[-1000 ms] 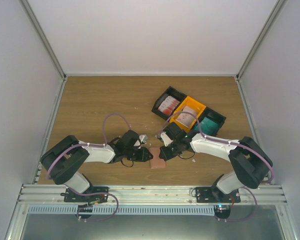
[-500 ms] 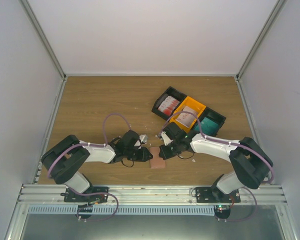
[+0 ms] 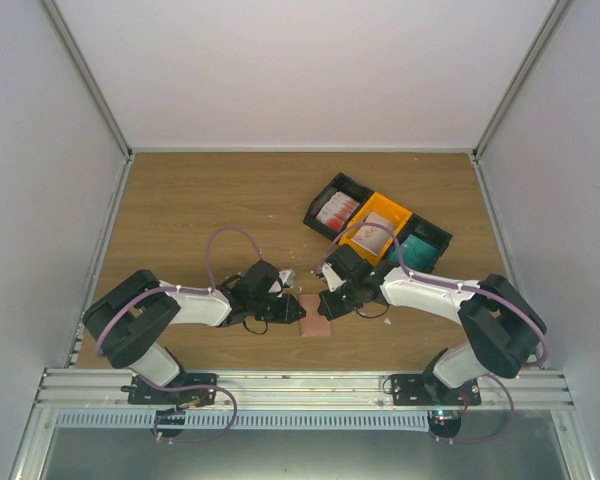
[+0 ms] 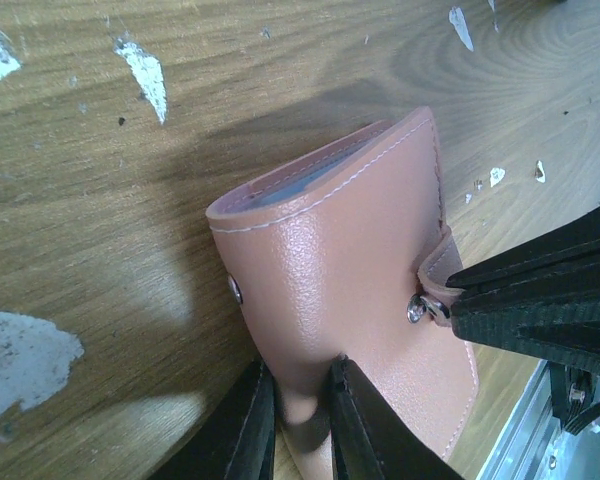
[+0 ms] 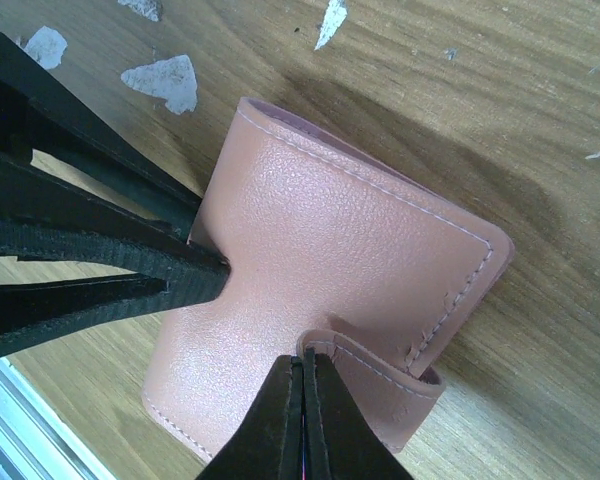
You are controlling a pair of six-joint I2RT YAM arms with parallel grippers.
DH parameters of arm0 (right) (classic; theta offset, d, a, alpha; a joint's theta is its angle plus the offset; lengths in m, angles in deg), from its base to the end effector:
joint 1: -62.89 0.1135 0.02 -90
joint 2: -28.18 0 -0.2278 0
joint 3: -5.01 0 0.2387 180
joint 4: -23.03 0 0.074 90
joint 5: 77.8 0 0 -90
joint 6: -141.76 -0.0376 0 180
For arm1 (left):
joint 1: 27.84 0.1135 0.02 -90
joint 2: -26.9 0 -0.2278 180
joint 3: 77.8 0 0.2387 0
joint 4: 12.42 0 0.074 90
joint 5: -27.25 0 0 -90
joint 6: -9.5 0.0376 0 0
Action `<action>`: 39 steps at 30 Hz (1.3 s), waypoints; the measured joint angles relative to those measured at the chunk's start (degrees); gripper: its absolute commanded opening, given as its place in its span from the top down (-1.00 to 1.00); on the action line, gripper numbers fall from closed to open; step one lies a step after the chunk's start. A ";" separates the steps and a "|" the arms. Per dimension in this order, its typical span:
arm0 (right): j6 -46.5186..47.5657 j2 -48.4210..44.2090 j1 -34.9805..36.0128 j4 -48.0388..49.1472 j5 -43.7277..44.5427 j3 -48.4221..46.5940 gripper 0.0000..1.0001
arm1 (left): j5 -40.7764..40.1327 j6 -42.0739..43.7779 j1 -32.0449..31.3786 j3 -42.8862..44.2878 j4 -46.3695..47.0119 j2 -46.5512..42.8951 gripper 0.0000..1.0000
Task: Put the credit cards into the card holder
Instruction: Close the card holder at the center of the board.
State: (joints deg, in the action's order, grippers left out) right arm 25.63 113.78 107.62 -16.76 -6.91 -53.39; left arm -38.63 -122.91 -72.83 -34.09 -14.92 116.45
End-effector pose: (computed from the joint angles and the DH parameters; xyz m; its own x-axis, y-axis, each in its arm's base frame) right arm 0.1744 0.1901 0.1307 -0.9200 -0.3256 -0.2182 -0.3907 0.8071 0.4427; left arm 0.1705 -0.1922 0.0891 -0.9549 0.0842 -0.2849 0.2619 0.6910 -0.6737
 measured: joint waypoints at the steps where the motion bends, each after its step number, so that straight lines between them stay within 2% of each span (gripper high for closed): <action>1: 0.33 0.00 0.00 -0.07 0.04 0.00 0.99 | 0.00 0.00 0.00 0.00 0.02 0.02 0.63; 39: -0.15 2.99 3.72 -2.25 4.22 -2.64 0.99 | 0.33 0.70 0.00 0.33 0.42 0.72 0.63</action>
State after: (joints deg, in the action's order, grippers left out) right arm 25.48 116.77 111.33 -19.01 -2.69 -56.03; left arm -38.30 -122.21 -72.83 -33.77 -14.50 117.18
